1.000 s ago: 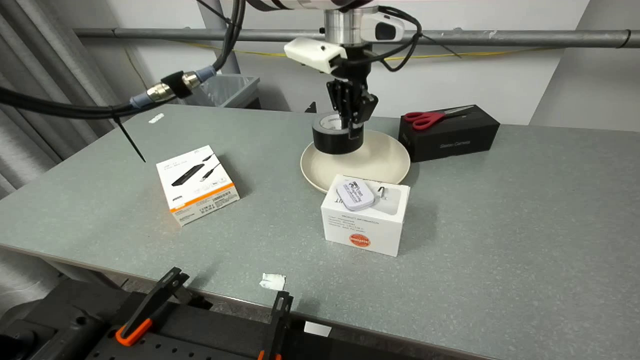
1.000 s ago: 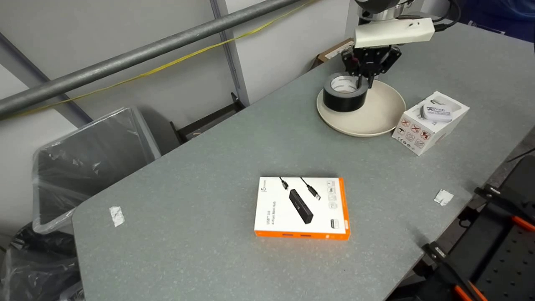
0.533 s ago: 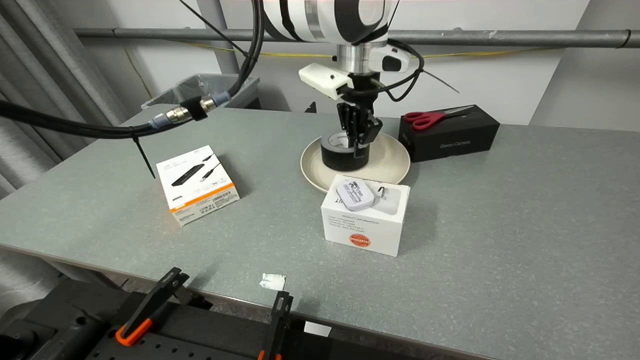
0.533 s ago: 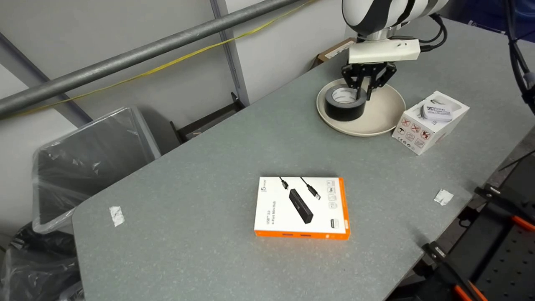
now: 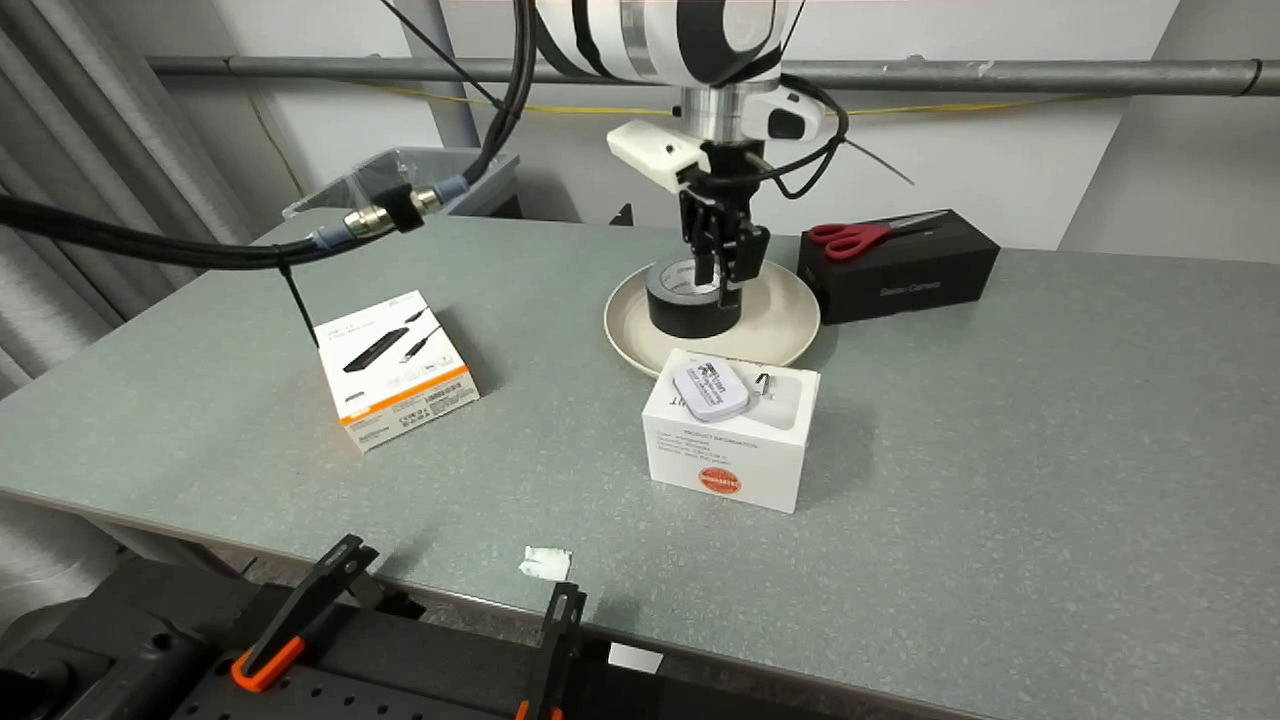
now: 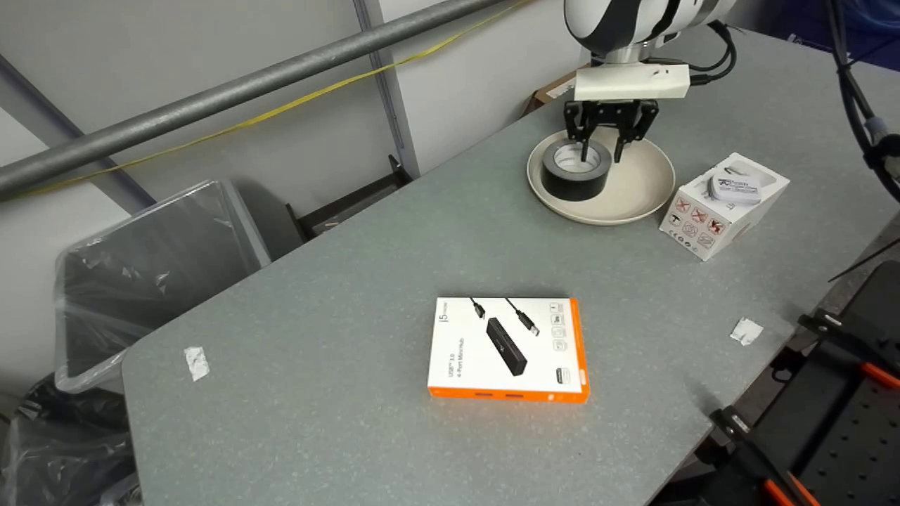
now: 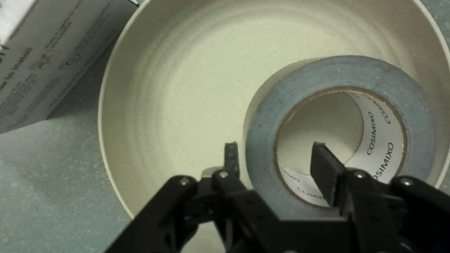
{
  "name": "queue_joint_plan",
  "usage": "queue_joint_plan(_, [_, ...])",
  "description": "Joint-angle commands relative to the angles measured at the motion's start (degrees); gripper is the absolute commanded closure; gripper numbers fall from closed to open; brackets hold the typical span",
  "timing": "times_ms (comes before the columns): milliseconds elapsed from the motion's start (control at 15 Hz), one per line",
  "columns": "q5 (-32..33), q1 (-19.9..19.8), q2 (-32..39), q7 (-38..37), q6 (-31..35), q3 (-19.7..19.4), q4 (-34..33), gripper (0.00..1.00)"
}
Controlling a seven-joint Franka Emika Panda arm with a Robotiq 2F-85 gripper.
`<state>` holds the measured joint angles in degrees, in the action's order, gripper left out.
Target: Put the masking tape on the plate
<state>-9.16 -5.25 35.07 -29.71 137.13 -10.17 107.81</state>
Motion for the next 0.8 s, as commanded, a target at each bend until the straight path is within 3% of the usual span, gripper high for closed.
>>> queue_joint_plan(0, [-2.2, -0.6, 0.5, 0.2, -1.9, 0.3, -2.2, 0.10])
queue_joint_plan(133, [-2.6, -0.8, -0.5, 0.9, -1.5, 0.6, -1.4, 0.00])
queue_joint_plan(733, [-1.5, 0.2, -0.8, 0.7, -0.3, 0.0, -0.7, 0.00])
